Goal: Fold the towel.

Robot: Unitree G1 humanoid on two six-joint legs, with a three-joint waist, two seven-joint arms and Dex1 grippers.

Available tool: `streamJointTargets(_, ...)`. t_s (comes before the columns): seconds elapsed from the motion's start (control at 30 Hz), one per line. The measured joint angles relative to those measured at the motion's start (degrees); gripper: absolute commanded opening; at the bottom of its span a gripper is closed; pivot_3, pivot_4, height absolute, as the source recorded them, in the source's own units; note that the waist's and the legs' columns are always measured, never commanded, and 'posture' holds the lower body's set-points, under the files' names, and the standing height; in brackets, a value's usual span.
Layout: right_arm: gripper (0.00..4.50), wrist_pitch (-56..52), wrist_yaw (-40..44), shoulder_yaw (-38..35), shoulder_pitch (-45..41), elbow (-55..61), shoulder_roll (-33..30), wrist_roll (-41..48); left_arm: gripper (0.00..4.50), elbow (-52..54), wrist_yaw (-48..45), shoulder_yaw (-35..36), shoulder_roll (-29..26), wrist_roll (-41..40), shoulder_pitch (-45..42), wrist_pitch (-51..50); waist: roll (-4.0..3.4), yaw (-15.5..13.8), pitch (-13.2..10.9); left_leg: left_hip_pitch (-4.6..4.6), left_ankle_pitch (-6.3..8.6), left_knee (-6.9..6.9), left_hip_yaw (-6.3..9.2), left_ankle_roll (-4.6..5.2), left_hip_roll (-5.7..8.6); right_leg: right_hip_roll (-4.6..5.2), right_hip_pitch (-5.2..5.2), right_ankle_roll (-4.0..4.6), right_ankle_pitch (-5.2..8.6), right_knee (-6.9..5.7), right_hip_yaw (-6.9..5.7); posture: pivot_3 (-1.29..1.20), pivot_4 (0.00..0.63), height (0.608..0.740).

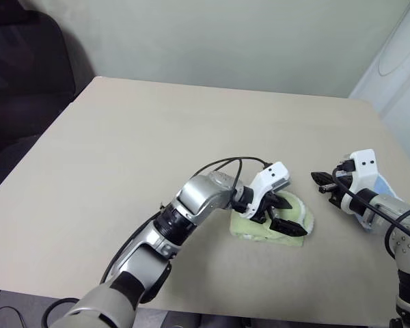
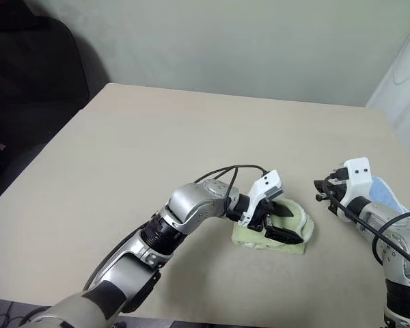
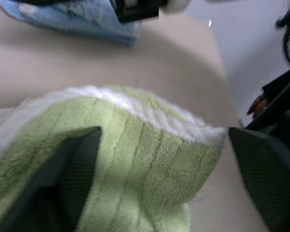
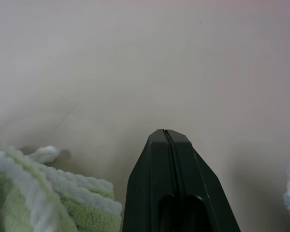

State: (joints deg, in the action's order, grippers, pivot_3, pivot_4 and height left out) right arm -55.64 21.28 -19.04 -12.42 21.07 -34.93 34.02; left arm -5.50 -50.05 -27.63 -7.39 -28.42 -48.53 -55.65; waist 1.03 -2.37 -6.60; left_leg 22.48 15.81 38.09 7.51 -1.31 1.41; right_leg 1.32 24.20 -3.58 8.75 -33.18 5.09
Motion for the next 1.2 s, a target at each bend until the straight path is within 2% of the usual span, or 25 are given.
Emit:
streamJointTargets(0.23,0.00,-1.02,0.49,0.06,0.03,1.14,-1.44,0.25,4.47,1.78,0.31,8.79,-1.70,-2.71,1.69,0.39,-0.04,-0.03,0.01,-0.01,-0.15,0.02,-0.04,0.25,-0.02,-0.01,0.00,-0.02,-0.08,0.03,0.01,0.00,0.150,0.740)
streamJointTargets(0.4,0.00,-1.65,3.03,-0.14,1.25,5.36,-3.13,2.96,4.47,2.10,-0.64,18.85,-7.64,-4.14,3.82,4.55,-0.07,0.00,0.02,-0.02,-0.33,-0.01,-0.03,0.57,-0.05,-0.07,0.00,0.00,-0.09,0.04,0.00,0.00,0.150,0.740)
streamJointTargets(0.47,0.00,-1.90,4.07,-0.17,2.30,6.66,-3.73,4.08,3.94,2.23,-1.47,21.26,-9.52,-4.36,5.07,6.06,-0.07,0.02,0.03,0.00,-0.33,-0.01,-0.02,0.58,-0.04,-0.07,0.00,0.00,-0.08,0.12,0.00,0.00,0.150,0.740)
streamJointTargets(0.57,0.00,-2.27,5.82,-0.09,3.01,8.97,-3.79,6.81,2.86,2.82,-4.85,22.20,-12.14,-4.16,9.00,9.57,-0.08,-0.16,0.03,0.08,-0.33,0.04,0.00,0.59,0.02,-0.04,0.00,0.00,-0.08,0.18,0.00,0.00,0.150,0.740)
streamJointTargets(0.77,0.00,-2.24,7.23,2.87,3.41,11.06,-2.50,9.63,0.64,5.30,-12.03,19.72,-12.66,-4.24,11.24,13.31,-0.07,-0.41,0.03,0.37,-0.33,0.15,0.10,0.55,0.05,-0.04,0.18,0.39,-0.33,0.20,-0.03,0.00,0.150,0.740)
streamJointTargets(0.83,0.00,-2.24,7.71,2.95,4.34,11.12,-2.47,10.32,0.02,5.76,-13.28,18.57,-12.57,-4.02,11.23,13.93,-0.07,-0.41,0.04,0.38,-0.33,0.16,0.11,0.54,0.05,-0.03,0.18,0.39,-0.33,0.19,-0.04,0.00,0.150,0.740)
streamJointTargets(0.9,0.00,-2.26,8.04,3.07,5.66,11.27,-2.51,10.96,0.02,5.41,-13.65,15.48,-12.44,-1.93,11.19,15.57,-0.07,-0.42,0.04,0.38,-0.33,0.17,0.11,0.55,0.04,-0.02,0.18,0.37,-0.31,0.19,-0.04,0.00,0.150,0.740)
streamJointTargets(1.03,0.00,-2.15,9.28,4.48,9.86,11.93,-3.04,11.25,0.02,-0.67,-13.18,6.72,-10.81,7.45,10.88,22.60,-0.07,-0.44,0.04,0.40,-0.32,0.18,0.09,0.57,0.02,-0.01,0.21,0.35,-0.30,0.20,-0.04,0.00,0.150,0.740)
streamJointTargets(1.2,0.00,-0.19,9.78,7.84,13.58,10.49,-3.71,8.41,0.02,-9.38,-11.10,1.78,-7.28,14.94,10.07,27.98,-0.06,-0.42,0.05,0.42,-0.32,0.18,0.08,0.56,-0.01,-0.01,0.24,0.23,-0.23,0.19,-0.08,0.00,0.150,0.740)
